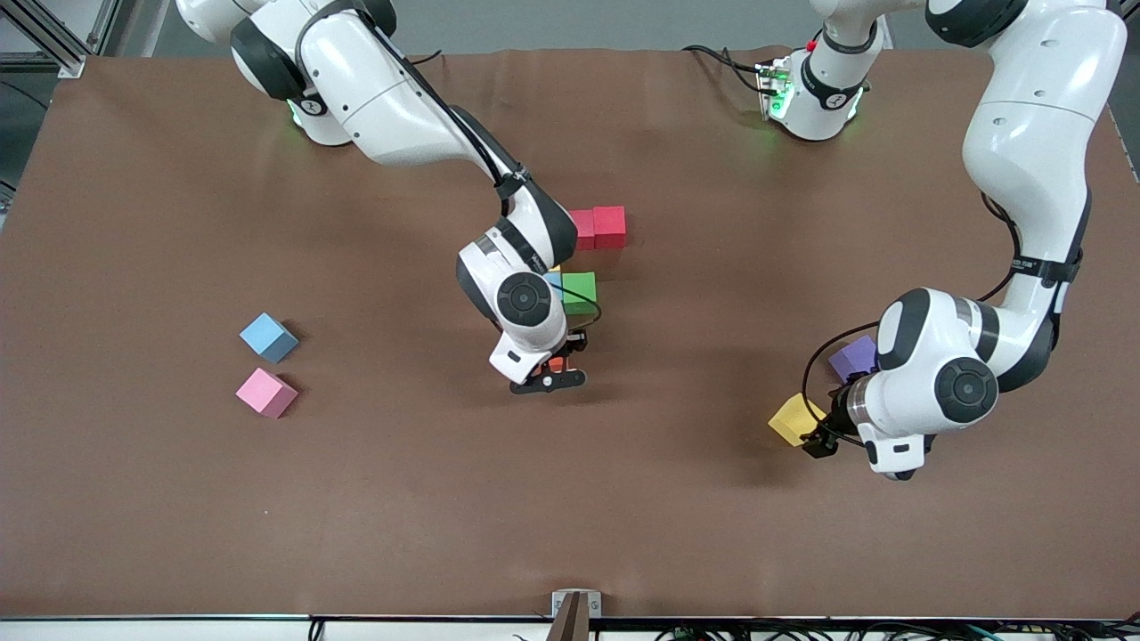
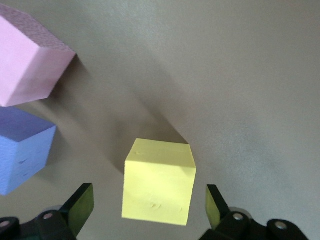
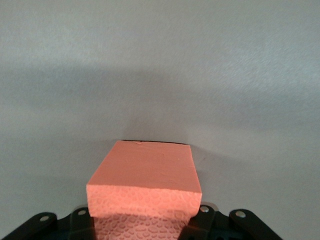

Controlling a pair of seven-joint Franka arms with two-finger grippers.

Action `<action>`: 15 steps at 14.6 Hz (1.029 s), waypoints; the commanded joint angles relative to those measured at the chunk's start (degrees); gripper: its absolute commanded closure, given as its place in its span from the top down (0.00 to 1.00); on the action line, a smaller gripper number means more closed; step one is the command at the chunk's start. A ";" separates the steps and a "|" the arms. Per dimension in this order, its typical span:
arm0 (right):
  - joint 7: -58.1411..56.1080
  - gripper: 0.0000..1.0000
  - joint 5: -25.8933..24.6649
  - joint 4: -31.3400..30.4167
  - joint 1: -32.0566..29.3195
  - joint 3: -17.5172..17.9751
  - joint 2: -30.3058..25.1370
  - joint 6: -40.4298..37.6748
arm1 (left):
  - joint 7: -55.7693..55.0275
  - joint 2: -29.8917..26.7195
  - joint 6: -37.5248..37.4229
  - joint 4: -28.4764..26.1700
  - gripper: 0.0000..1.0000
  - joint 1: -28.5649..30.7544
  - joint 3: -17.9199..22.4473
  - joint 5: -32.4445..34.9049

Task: Arrange 11 blocks into digit 3
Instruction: 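Grasp the yellow block with the left gripper while the right gripper retracts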

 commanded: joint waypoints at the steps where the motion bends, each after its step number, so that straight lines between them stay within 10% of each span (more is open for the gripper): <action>1: -0.25 0.31 0.62 0.79 -0.39 0.82 0.74 -0.98 | -0.39 1.17 0.39 1.39 0.97 -1.42 0.70 1.80; 7: -4.47 0.37 0.62 0.88 -0.83 0.74 0.92 -2.65 | -0.56 4.51 4.34 1.39 0.86 -1.42 0.79 4.43; 9: -3.77 0.84 0.45 0.97 -0.83 0.74 1.01 -2.65 | -2.40 4.52 4.34 1.39 0.65 -1.42 0.79 4.80; 13: -3.51 0.99 0.27 3.15 -0.83 0.56 0.75 -2.65 | -13.55 2.85 1.55 1.30 0.24 -2.99 0.27 4.97; 15: -3.68 1.00 0.53 4.48 -1.35 0.65 0.13 -3.17 | -16.11 1.53 -2.14 1.30 0.19 -4.49 0.00 4.54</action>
